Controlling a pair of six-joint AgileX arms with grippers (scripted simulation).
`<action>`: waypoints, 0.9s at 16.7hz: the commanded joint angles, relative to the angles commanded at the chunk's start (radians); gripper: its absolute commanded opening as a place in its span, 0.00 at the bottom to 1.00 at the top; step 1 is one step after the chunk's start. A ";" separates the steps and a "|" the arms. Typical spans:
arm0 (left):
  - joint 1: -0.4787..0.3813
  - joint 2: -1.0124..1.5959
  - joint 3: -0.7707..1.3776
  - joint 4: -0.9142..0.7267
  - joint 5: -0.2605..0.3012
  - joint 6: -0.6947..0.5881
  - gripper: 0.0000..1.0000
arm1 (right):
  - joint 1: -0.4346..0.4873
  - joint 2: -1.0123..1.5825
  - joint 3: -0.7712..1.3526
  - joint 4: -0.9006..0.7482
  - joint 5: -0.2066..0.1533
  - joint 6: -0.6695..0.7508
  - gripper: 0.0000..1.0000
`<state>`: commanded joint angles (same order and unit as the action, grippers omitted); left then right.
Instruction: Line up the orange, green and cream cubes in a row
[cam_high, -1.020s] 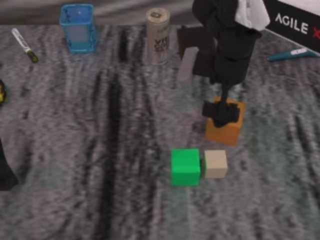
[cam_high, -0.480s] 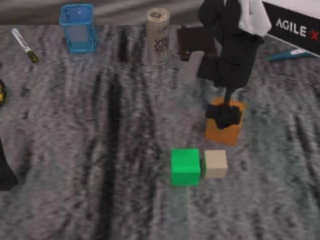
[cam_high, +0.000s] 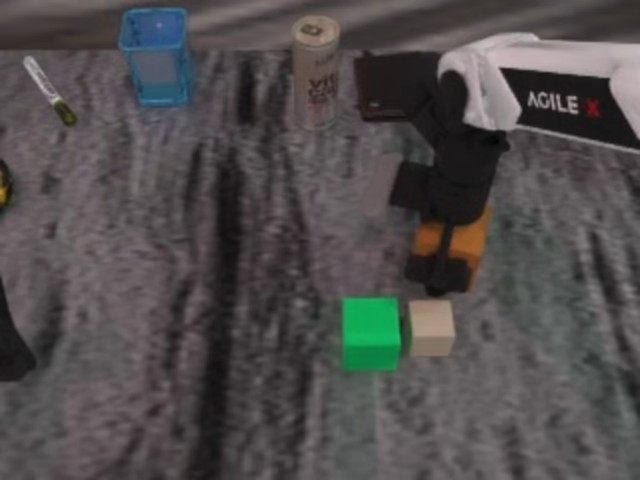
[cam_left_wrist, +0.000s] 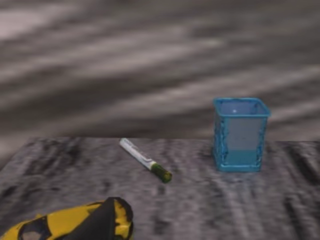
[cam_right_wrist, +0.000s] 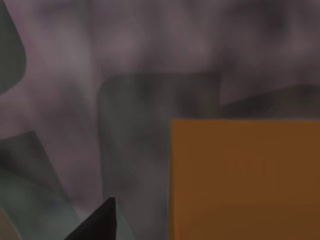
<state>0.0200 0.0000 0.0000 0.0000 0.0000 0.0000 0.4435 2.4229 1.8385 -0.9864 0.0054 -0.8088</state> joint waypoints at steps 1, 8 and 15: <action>0.000 0.000 0.000 0.000 0.000 0.000 1.00 | 0.000 0.000 0.000 0.000 0.000 0.000 1.00; 0.000 0.000 0.000 0.000 0.000 0.000 1.00 | 0.000 0.000 0.000 0.000 0.000 0.000 0.55; 0.000 0.000 0.000 0.000 0.000 0.000 1.00 | 0.000 0.000 0.000 0.000 0.000 0.000 0.02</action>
<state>0.0200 0.0000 0.0000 0.0000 0.0000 0.0000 0.4435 2.4229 1.8385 -0.9864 0.0054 -0.8088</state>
